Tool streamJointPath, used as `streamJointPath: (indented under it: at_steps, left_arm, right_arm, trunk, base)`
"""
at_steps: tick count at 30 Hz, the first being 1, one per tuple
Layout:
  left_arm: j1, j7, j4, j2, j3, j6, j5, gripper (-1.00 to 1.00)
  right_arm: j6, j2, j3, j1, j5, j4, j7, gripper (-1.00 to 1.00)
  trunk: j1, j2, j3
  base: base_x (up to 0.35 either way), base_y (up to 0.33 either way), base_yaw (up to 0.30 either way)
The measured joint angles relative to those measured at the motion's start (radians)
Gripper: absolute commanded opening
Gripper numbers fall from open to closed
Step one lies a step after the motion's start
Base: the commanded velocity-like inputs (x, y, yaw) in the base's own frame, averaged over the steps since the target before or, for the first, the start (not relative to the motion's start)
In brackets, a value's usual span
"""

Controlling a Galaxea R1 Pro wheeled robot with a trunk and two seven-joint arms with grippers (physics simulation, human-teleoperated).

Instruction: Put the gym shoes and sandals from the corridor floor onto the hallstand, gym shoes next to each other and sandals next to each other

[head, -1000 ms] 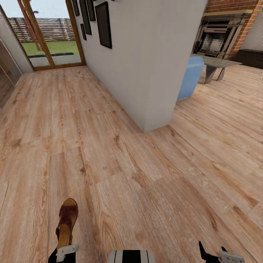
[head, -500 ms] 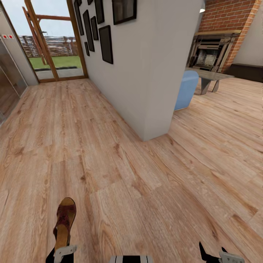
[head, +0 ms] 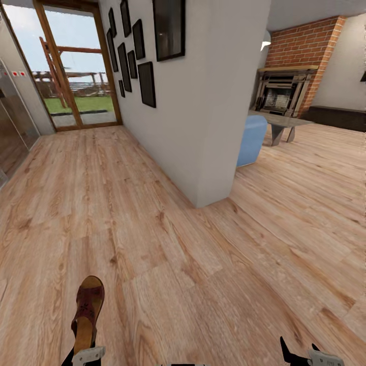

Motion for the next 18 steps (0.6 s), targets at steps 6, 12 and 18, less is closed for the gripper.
streamJointPath:
  at_steps: [6, 12, 18]
  left_arm:
    - [0.001, 0.000, 0.001, -0.001, -0.001, -0.001, 0.000, -1.00]
    - [0.000, 0.000, 0.003, -0.002, -0.002, -0.001, -0.001, -1.00]
    - [0.000, 0.000, 0.005, -0.002, -0.003, -0.001, -0.003, -1.00]
  right_arm:
    - [0.000, -0.003, 0.001, 0.000, 0.000, 0.002, 0.000, 1.00]
    - [0.000, -0.004, 0.001, 0.000, 0.000, 0.009, 0.000, 1.00]
    - [0.000, -0.003, 0.002, 0.000, 0.000, 0.012, 0.000, 1.00]
  trunk:
    - [-0.003, 0.001, 0.033]
    - [-0.011, 0.015, 0.064]
    - [-0.034, 0.057, 0.092]
  base:
    - [0.000, 0.000, -0.062]
    - [0.000, 0.000, -0.062]
    - [0.000, 0.000, -0.051]
